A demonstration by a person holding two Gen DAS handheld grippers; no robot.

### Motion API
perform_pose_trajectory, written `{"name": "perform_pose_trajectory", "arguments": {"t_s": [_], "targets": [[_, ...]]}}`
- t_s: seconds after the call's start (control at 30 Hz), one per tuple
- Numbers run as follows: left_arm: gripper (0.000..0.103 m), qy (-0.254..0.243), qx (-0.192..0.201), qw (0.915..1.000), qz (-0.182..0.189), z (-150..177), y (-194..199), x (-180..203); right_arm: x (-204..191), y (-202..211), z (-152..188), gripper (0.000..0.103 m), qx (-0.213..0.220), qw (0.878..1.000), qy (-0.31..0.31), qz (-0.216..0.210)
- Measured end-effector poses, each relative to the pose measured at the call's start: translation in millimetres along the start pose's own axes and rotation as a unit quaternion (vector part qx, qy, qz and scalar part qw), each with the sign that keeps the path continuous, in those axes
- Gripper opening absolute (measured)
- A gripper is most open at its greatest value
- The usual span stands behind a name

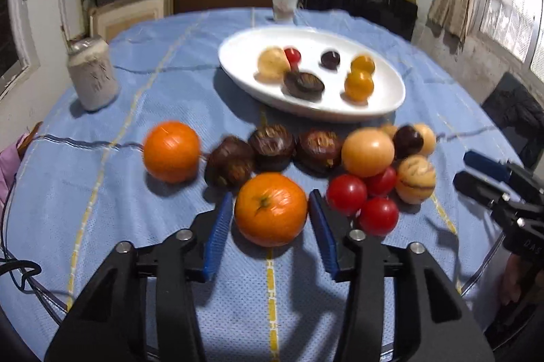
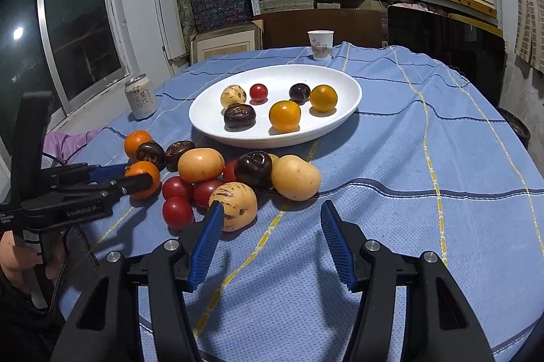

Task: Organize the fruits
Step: 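Lower the left tool toward a tangerine in the pile, then grasp the tangerine with the left tool while the right tool grasps a striped pepino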

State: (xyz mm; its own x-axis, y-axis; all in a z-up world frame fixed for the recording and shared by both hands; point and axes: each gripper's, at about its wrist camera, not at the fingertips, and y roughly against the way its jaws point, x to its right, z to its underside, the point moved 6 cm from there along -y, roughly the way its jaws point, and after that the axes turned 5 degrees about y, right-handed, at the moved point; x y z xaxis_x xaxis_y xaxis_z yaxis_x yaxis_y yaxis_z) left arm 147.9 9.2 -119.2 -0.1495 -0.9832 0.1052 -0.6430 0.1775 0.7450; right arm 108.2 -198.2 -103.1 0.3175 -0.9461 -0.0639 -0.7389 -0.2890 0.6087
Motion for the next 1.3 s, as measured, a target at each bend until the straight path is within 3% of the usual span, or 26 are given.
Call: {"name": "perform_pose_trajectory", "arguments": {"t_s": [0.13,0.47,0.87,0.97,1.0,1.3], "targets": [[0.048,-0.014,-0.003,0.9998,-0.015,2,-2,4,1,0,0,0.06,0.001,1.0,-0.001,-0.001],[0.044,0.014,0.019,0.9997,0.003,0,6,-5,-5,-1,0,0.06,-0.003,1.0,0.016,0.001],[0.044,0.015,0.017,0.9997,0.008,0,6,-5,-41,-26,-5,0.059,-0.053,0.996,0.077,-0.005],[0.044,0.013,0.017,0.9997,0.01,0,6,-4,-41,-35,-4,0.05,-0.076,0.995,0.068,-0.014],[0.044,0.013,0.016,0.9997,0.01,0,6,-4,-40,-37,-3,0.037,-0.082,0.994,0.065,-0.015],[0.044,0.015,0.019,0.9996,0.012,0,6,-3,-35,-36,-1,0.036,-0.078,0.996,0.045,-0.023]]}}
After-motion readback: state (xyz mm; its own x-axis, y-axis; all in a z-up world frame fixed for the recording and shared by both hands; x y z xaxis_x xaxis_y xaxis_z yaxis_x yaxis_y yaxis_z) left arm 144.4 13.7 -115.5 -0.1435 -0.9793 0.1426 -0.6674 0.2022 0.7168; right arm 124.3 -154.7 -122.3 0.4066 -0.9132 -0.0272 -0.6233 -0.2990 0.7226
